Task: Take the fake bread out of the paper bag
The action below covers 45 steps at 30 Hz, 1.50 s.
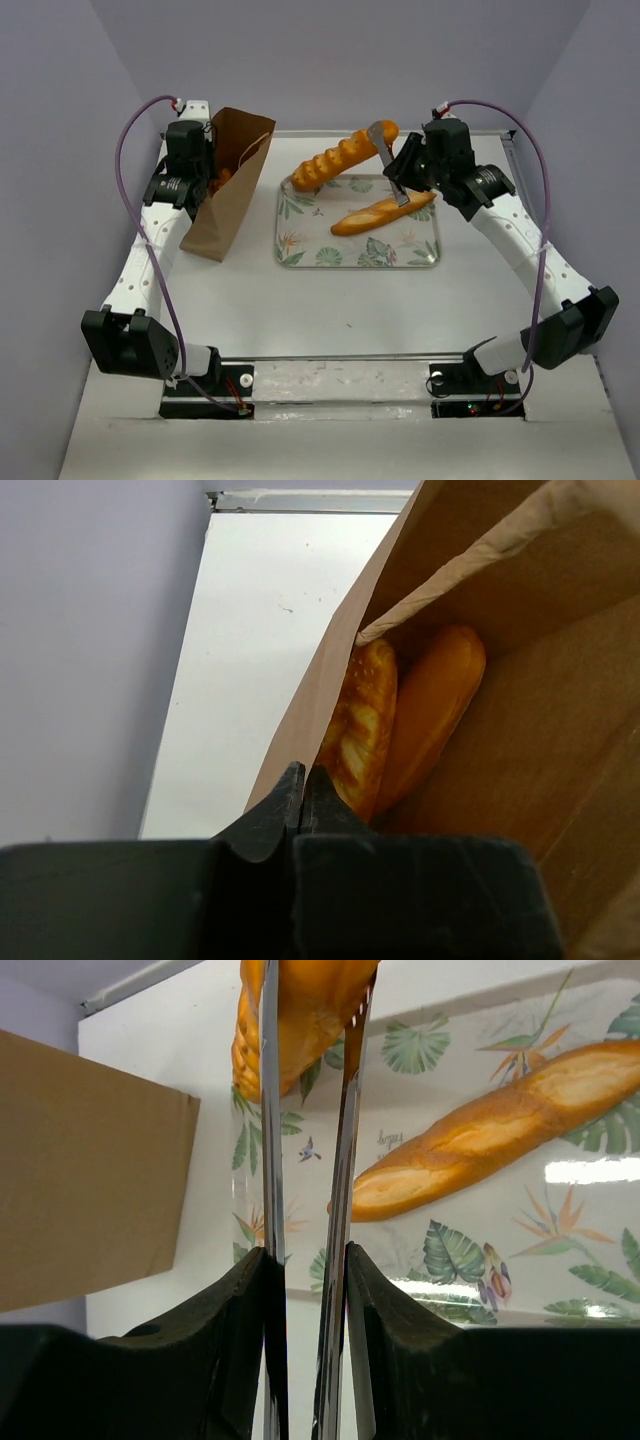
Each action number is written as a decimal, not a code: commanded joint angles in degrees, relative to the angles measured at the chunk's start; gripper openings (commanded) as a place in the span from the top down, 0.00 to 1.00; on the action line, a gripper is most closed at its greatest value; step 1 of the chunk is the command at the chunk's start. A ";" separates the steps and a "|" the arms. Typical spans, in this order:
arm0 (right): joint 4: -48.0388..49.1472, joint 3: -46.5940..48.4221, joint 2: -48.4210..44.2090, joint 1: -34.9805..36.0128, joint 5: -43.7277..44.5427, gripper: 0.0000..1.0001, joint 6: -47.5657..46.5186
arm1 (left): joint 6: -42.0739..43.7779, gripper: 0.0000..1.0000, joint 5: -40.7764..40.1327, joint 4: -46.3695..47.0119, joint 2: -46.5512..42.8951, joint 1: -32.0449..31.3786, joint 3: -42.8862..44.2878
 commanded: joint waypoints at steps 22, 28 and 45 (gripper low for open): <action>11.96 -1.97 -4.76 -7.58 -19.23 0.98 7.78 | -1.11 1.00 1.64 1.73 -2.41 0.43 -0.63; 13.54 -4.96 -3.62 -8.81 -18.61 0.98 7.26 | -1.20 1.00 1.99 1.73 -2.50 0.43 -1.24; 11.53 -14.54 -2.74 -12.33 -16.77 0.64 4.01 | -1.02 1.00 2.34 1.82 -2.59 0.43 -0.89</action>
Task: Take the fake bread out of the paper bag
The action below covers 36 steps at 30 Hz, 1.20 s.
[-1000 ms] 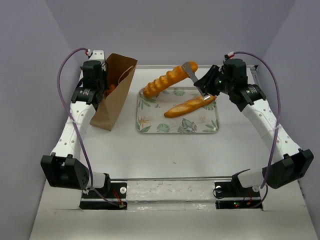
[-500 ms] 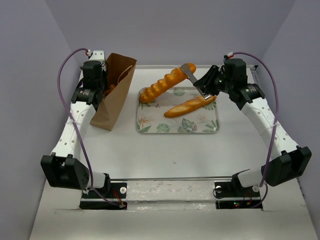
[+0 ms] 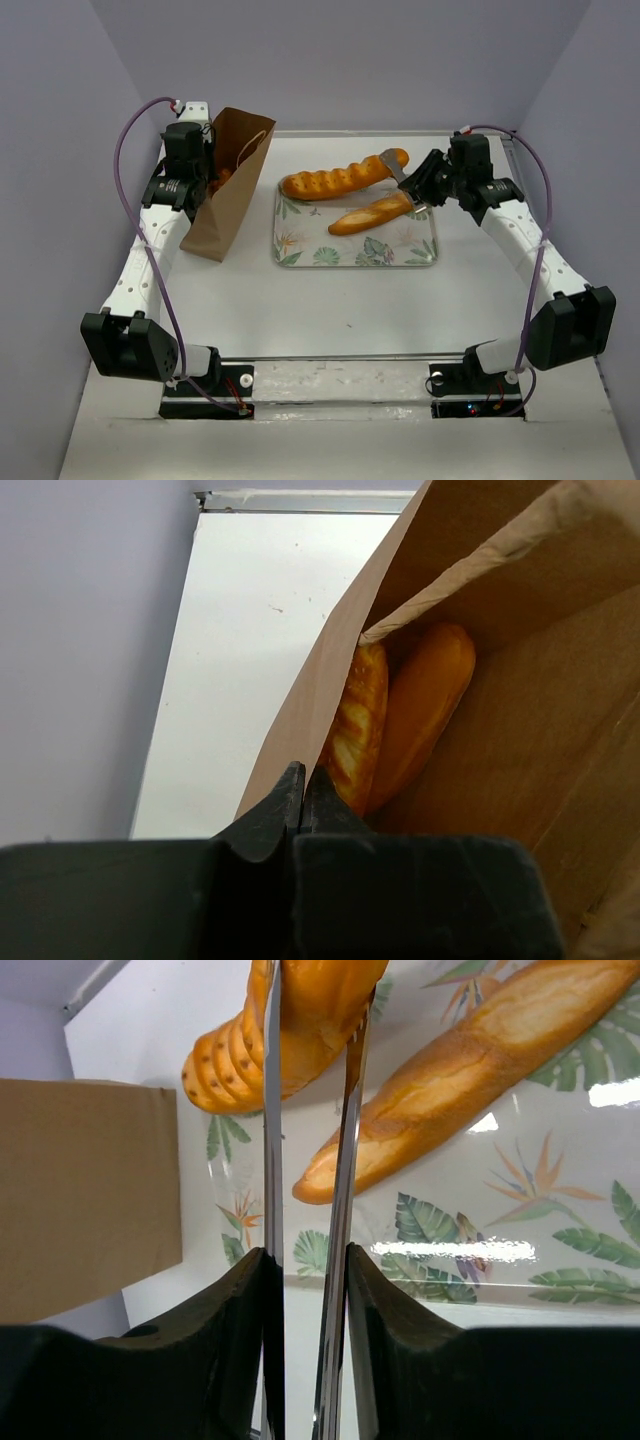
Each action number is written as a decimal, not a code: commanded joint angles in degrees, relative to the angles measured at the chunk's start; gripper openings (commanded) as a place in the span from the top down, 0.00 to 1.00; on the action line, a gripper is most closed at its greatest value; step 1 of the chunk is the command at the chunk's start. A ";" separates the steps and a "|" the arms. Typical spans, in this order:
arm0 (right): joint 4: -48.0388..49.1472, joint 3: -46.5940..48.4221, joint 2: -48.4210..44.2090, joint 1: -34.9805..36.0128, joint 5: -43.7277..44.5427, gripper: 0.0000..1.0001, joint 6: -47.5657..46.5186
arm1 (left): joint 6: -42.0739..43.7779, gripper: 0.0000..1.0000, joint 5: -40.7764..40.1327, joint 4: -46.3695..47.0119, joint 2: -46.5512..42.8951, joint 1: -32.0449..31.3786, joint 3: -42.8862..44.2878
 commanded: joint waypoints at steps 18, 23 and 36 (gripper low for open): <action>-0.45 0.87 7.69 -1.85 3.23 0.45 -4.49 | -0.32 1.00 1.19 2.30 -2.44 0.19 -0.72; -0.98 1.48 7.60 -1.85 2.53 0.44 -3.96 | -0.24 1.00 1.10 2.39 -2.61 0.19 -1.07; -9.33 6.05 3.38 -1.85 4.90 0.39 -3.44 | -0.24 1.00 1.63 2.65 -2.09 0.19 -0.28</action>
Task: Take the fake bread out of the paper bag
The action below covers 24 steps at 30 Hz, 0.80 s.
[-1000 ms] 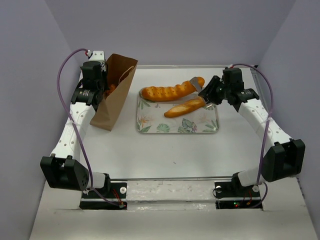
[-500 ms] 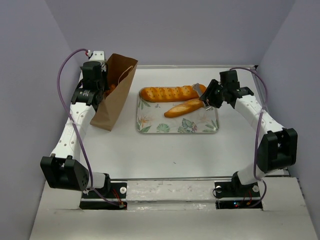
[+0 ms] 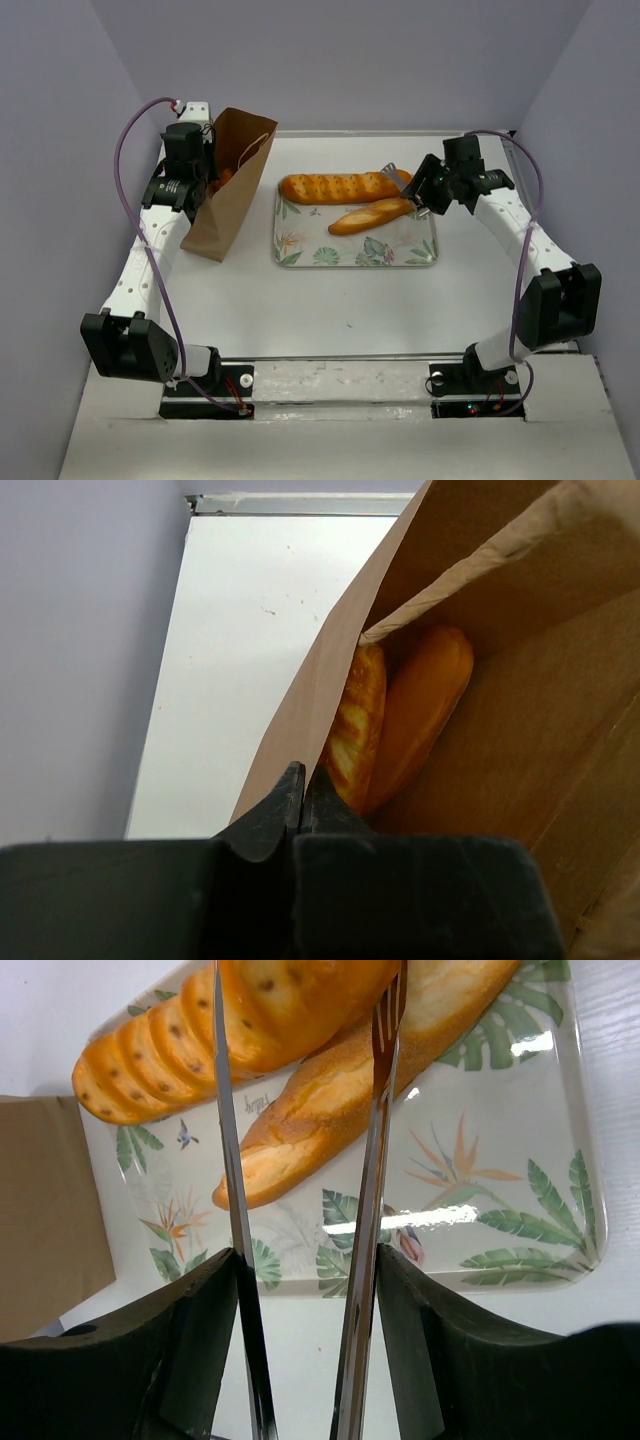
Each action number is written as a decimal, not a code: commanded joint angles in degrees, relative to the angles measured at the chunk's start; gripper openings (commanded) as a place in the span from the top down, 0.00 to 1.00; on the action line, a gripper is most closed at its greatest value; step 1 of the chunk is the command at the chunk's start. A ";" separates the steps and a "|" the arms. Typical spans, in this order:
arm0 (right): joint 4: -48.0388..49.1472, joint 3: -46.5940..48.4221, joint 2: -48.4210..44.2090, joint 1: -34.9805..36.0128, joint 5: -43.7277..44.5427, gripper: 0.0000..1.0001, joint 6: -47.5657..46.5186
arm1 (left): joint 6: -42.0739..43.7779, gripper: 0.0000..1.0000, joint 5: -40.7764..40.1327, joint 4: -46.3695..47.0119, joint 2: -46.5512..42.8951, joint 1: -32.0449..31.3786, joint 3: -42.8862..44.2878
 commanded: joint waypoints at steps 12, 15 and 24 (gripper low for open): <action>-8.55 8.63 -5.02 -0.19 1.78 0.41 0.22 | -0.32 1.00 1.06 1.95 -2.06 0.19 0.90; -9.78 9.51 -5.28 -0.19 1.26 0.41 0.22 | -0.32 1.00 1.15 1.95 -1.98 0.19 0.99; -12.69 14.96 -6.77 -0.19 -4.44 0.45 -1.71 | -0.24 1.00 2.03 1.86 -1.80 0.19 1.87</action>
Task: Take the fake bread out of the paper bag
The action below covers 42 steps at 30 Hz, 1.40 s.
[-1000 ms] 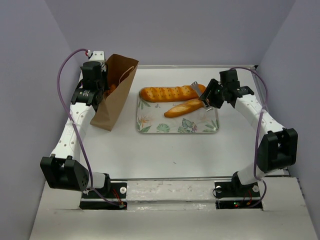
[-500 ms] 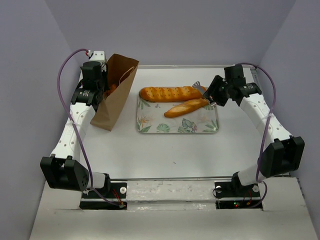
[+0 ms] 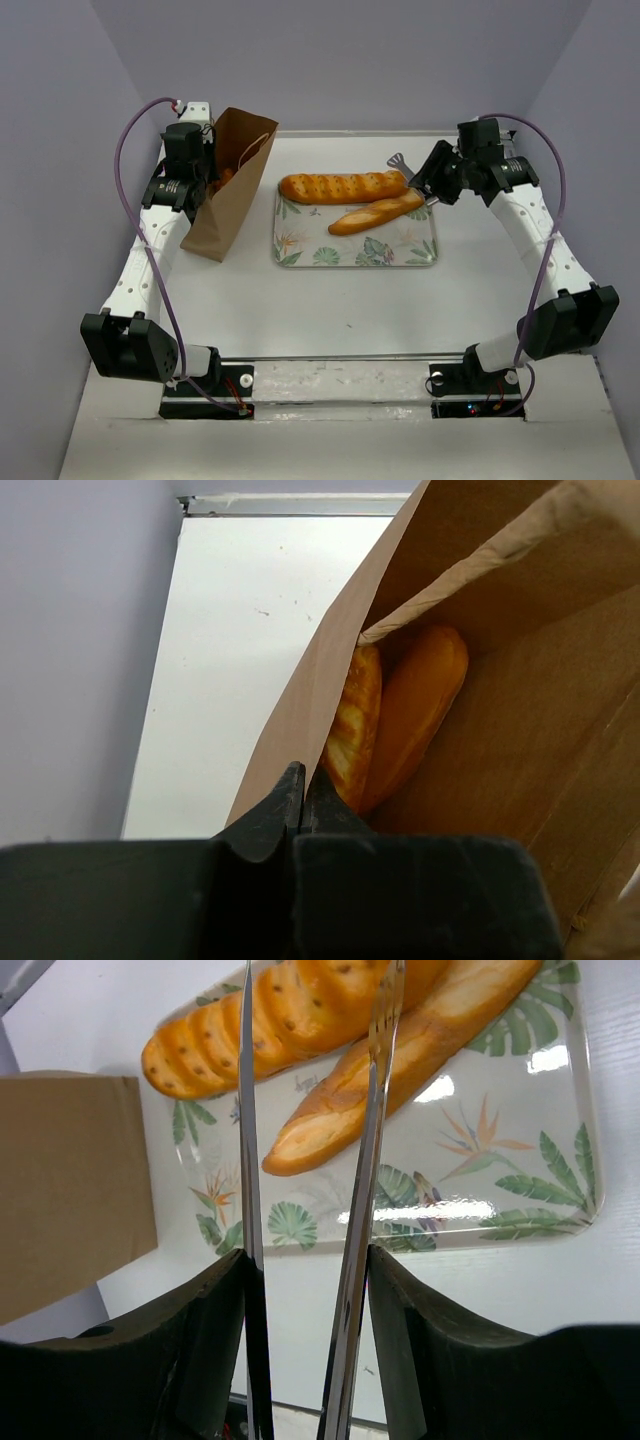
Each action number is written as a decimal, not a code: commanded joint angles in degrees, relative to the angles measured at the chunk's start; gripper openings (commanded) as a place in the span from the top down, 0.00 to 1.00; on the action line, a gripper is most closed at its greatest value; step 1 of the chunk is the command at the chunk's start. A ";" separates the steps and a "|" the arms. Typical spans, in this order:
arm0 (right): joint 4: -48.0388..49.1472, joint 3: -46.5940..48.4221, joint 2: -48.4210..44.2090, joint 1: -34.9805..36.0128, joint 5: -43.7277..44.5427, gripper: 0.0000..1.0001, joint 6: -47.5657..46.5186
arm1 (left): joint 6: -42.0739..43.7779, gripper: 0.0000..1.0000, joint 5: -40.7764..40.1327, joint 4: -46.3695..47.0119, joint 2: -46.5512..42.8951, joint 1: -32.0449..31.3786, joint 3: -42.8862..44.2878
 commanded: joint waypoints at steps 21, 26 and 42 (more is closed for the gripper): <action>17.91 15.40 -3.72 -0.19 -34.81 0.51 0.71 | 2.93 1.00 2.85 2.90 -3.38 -10.70 -4.01; 21.08 13.55 -4.34 2.97 -34.90 0.51 3.01 | 2.93 1.00 1.09 2.81 -2.94 -13.34 -4.72; 22.40 -2.34 -8.20 13.61 -32.08 0.52 4.85 | 1.35 1.00 -0.23 -0.18 -3.65 -17.39 -5.51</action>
